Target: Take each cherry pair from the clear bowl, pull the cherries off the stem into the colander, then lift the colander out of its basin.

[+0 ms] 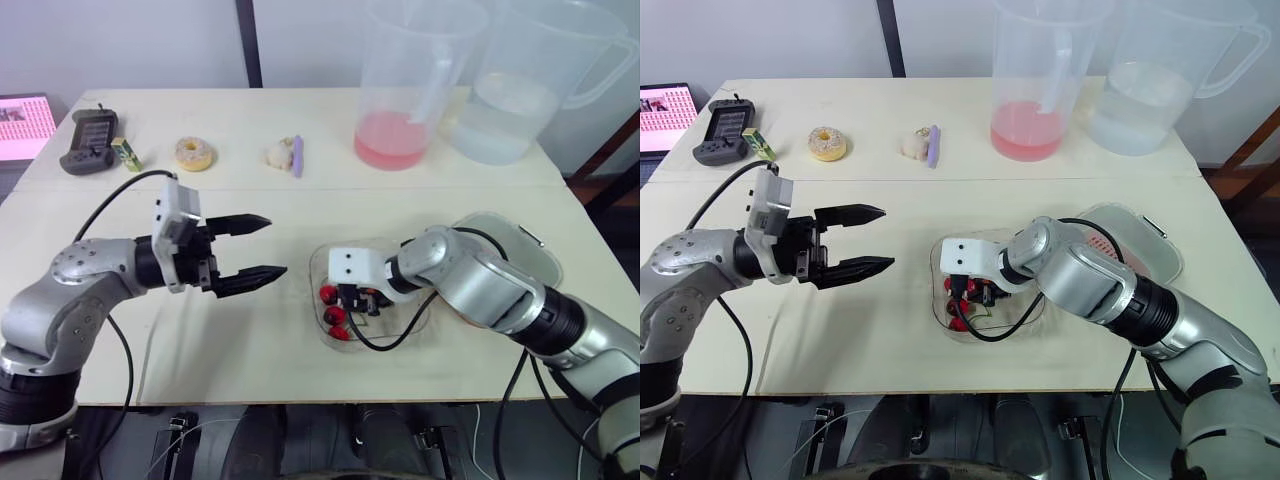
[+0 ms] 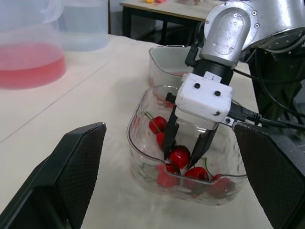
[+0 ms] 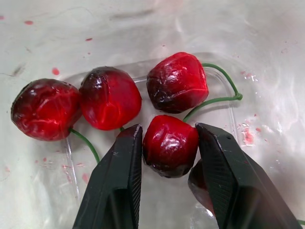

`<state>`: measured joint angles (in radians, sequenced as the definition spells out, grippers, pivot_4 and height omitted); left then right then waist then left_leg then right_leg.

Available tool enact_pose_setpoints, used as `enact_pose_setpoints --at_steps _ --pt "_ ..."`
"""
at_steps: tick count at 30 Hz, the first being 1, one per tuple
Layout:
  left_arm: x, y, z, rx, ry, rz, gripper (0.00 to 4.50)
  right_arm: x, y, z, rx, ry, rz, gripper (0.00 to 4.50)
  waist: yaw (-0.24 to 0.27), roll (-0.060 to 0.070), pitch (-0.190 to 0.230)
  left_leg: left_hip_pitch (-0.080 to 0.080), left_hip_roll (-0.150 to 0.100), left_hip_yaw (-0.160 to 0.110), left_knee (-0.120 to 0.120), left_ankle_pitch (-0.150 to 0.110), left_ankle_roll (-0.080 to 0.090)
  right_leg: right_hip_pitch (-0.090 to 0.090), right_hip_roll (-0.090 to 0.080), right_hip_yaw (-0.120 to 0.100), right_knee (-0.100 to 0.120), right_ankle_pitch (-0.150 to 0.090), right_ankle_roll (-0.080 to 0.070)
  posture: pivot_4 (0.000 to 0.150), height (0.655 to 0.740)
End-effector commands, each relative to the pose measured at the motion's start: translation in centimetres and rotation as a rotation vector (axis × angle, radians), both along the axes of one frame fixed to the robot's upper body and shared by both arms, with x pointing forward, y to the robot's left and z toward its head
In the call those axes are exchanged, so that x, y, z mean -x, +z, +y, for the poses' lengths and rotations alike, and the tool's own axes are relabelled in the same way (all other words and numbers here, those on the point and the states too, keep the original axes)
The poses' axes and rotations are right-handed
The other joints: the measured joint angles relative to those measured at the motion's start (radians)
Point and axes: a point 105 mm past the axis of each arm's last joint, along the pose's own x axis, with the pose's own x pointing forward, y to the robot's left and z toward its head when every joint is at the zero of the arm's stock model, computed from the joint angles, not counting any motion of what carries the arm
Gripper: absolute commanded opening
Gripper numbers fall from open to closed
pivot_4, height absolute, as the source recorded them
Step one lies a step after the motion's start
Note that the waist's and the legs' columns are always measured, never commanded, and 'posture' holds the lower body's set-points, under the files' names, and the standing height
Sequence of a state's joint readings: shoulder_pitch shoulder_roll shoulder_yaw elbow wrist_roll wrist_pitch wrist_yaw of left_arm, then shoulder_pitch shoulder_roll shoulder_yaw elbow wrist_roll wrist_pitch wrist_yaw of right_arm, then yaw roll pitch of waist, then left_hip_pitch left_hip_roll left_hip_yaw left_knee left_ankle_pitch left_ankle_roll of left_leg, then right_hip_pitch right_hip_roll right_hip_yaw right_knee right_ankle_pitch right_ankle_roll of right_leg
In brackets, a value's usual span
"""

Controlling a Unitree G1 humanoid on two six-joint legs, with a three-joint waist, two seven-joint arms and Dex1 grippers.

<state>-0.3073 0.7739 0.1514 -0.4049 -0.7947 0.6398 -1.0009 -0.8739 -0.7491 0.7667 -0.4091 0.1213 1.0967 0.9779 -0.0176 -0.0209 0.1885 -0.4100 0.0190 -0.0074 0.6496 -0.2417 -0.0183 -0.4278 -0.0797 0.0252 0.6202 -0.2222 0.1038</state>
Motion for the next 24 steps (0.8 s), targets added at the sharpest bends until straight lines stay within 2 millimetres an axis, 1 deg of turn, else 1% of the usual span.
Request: enact_pose_setpoints --at_steps 1,4,6,11,15,20,24 --pt "0.2 1.1 -0.1 0.005 -0.011 -0.059 4.5 -0.3 2.5 0.2 -0.038 0.011 -0.07 1.81 0.0 0.0 0.0 0.0 0.0 0.0 0.0 0.0 0.0 0.0 0.0 0.0 0.0 0.0 0.0 0.15 0.74" --pt "0.0 1.2 0.0 0.006 -0.009 -0.06 4.5 -0.3 4.2 0.1 -0.083 0.018 -0.091 1.81 0.0 0.0 0.0 0.0 0.0 0.0 0.0 0.0 0.0 0.0 0.0 0.0 0.0 0.0 0.0 0.15 0.74" --pt "-0.1 1.2 0.0 0.006 -0.009 -0.06 4.5 -0.3 4.8 -0.1 -0.096 0.013 -0.104 1.81 0.0 0.0 0.0 0.0 0.0 0.0 0.0 0.0 0.0 0.0 0.0 0.0 0.0 0.0 0.0 0.15 0.74" --pt "-0.4 1.3 -0.3 0.01 -0.021 -0.062 4.5 -0.1 4.8 -0.2 -0.114 -0.001 -0.094 1.81 0.001 0.0 0.0 0.0 0.0 0.0 0.0 0.0 0.0 0.0 0.0 0.0 0.0 0.0 0.0 0.15 0.74" --pt "-0.7 1.6 -0.4 0.017 -0.028 -0.064 4.5 0.2 6.0 -0.6 -0.154 -0.015 -0.092 1.81 0.001 0.0 0.0 0.0 0.0 0.0 0.0 0.0 0.0 0.0 0.0 0.0 0.0 0.0 0.0 0.15 0.74" --pt "-0.8 1.6 -0.5 0.017 -0.034 -0.066 4.5 0.3 5.5 -0.8 -0.153 -0.03 -0.084 1.81 0.001 0.0 0.0 0.0 0.0 0.0 0.0 0.0 0.0 0.0 0.0 0.0 0.0 0.0 0.0 0.15 0.74" --pt "-0.8 1.7 -0.7 0.018 -0.041 -0.066 4.5 0.4 4.3 -0.4 -0.14 -0.035 -0.056 1.81 0.0 0.0 0.0 0.0 0.0 0.0 0.0 0.0 0.0 0.0 0.0 0.0 0.0 0.0 0.0 0.15 0.74"
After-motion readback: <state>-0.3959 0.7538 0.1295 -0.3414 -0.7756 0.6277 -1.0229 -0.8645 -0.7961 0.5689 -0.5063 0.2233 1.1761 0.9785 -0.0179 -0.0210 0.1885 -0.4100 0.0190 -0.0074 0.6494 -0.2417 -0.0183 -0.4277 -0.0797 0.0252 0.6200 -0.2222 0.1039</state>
